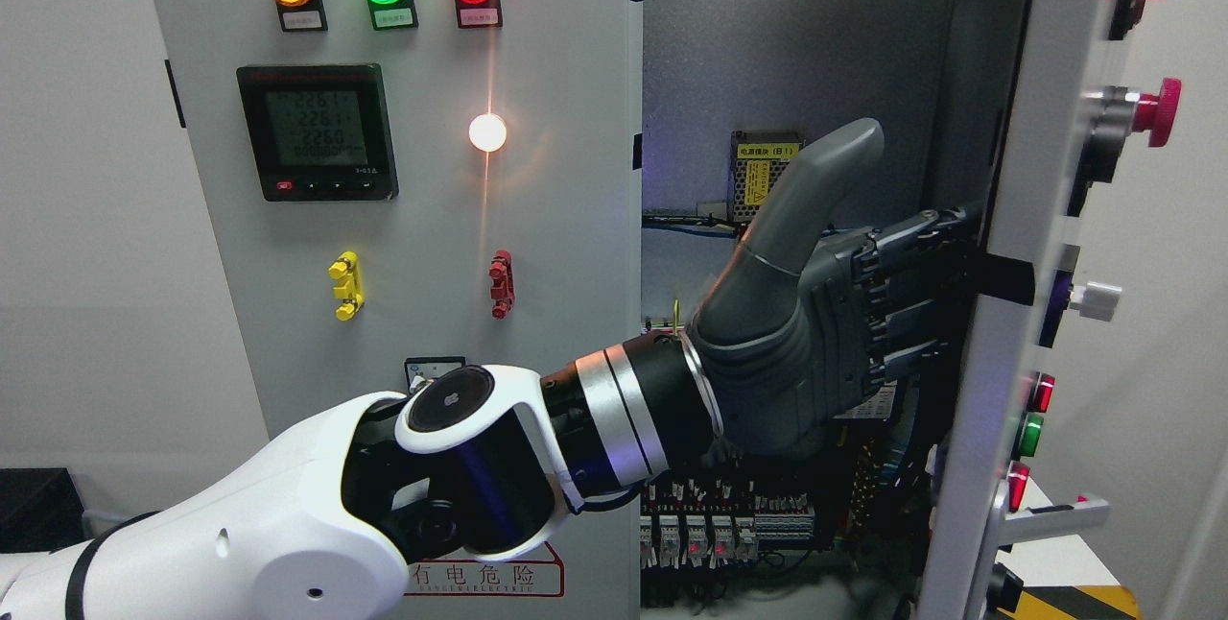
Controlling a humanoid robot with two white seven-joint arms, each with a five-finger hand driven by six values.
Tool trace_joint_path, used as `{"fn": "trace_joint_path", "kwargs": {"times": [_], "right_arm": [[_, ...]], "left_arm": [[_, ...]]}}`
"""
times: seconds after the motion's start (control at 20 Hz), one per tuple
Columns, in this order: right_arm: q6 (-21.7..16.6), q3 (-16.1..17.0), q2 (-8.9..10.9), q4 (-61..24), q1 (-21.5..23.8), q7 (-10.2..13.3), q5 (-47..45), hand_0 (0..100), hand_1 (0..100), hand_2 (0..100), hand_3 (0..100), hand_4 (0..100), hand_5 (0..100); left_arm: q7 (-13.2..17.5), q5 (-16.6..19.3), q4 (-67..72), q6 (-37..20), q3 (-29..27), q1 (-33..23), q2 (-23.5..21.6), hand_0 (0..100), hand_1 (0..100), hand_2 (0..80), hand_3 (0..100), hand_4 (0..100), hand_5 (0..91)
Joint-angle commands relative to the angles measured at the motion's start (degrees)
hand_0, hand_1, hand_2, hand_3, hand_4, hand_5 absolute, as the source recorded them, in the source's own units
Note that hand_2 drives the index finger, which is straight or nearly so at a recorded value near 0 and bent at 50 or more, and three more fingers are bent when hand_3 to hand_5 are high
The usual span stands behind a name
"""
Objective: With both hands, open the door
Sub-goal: 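Push the door outward with the left hand, swinging it open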
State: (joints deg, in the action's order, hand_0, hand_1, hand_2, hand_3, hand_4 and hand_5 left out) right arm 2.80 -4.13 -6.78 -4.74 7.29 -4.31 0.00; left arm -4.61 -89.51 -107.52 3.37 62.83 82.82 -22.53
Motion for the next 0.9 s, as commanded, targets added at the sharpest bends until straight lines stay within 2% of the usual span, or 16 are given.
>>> {"fn": "trace_joint_path", "kwargs": {"times": [0.0, 0.85], "right_arm": [[0.01, 0.00, 0.01, 0.00, 0.00, 0.18, -1.32, 19, 0, 0, 0, 0, 0], [0.01, 0.00, 0.01, 0.00, 0.00, 0.18, -1.23, 19, 0, 0, 0, 0, 0]], "left_arm": [[0.04, 0.12, -0.76, -0.11, 1.15, 0.06, 2.40, 0, 0, 0.0, 0, 0, 0.0], [-0.05, 0.74, 2.66, 0.15, 2.03, 0.24, 10.83, 0, 0, 0.0, 0, 0, 0.0]]}}
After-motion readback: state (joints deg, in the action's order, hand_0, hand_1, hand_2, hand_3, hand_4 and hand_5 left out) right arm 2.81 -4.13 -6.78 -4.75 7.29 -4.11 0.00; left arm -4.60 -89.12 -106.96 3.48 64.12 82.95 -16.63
